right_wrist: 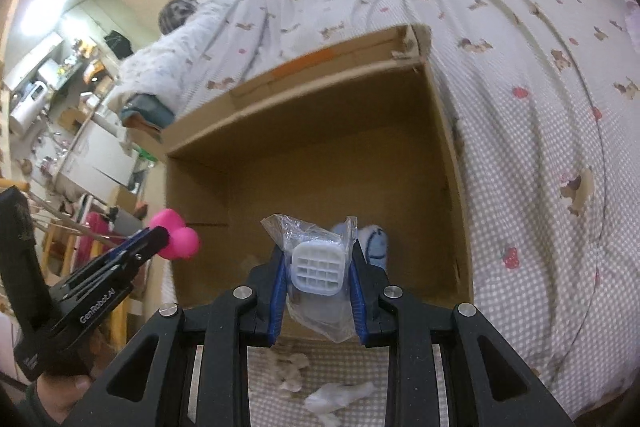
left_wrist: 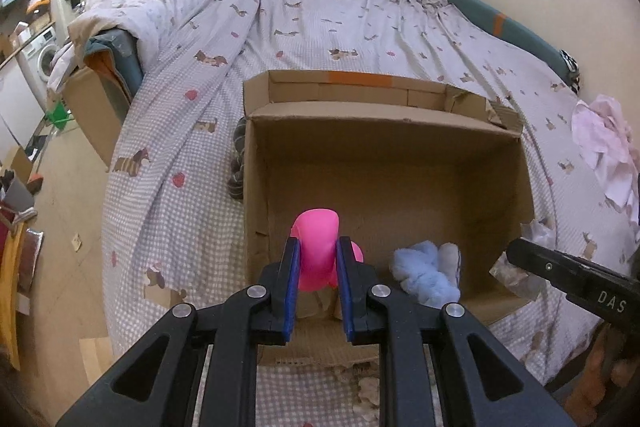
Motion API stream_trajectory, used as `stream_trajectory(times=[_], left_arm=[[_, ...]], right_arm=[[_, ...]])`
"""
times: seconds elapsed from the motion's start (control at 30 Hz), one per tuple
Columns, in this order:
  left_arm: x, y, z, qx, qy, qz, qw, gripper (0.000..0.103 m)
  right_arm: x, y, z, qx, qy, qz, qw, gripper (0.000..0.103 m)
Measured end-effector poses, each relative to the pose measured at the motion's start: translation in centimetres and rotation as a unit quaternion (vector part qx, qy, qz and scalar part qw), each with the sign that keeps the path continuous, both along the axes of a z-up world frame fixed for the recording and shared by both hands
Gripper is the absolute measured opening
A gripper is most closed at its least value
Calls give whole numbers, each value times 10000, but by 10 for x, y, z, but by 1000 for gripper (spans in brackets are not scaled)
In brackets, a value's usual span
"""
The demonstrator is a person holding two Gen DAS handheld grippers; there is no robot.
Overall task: Organize soft objects
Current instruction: 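Carry the clear bag and pink heart over the box with both tools, then open both tools to drop the bag and heart into the box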
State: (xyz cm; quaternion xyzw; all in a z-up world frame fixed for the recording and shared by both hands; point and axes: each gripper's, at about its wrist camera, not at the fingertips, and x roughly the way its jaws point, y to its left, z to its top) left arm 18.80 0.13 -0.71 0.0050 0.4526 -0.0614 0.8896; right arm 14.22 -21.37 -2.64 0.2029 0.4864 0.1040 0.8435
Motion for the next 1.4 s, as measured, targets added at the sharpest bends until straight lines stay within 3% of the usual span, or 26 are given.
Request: stream_trajectory(times=[0.2,0.47,0.8,1.4], left_arm=[[6,-2,-18,-209,258,-40,9994,16],[11,-6,-30,-135,455,-57,9989,16],[14,-14,-42,-98,649,-131,9978,17],[10,-25,-46,6,595,-369,9975,17]], right_arm=[[3,2,-7,257,53,1,9997,29],[11,9,-26,-91,422,7,9991,29],[14,24,-32,-366,469,347,9976,29],[14,22,-33,-481,475,291,9973,29]])
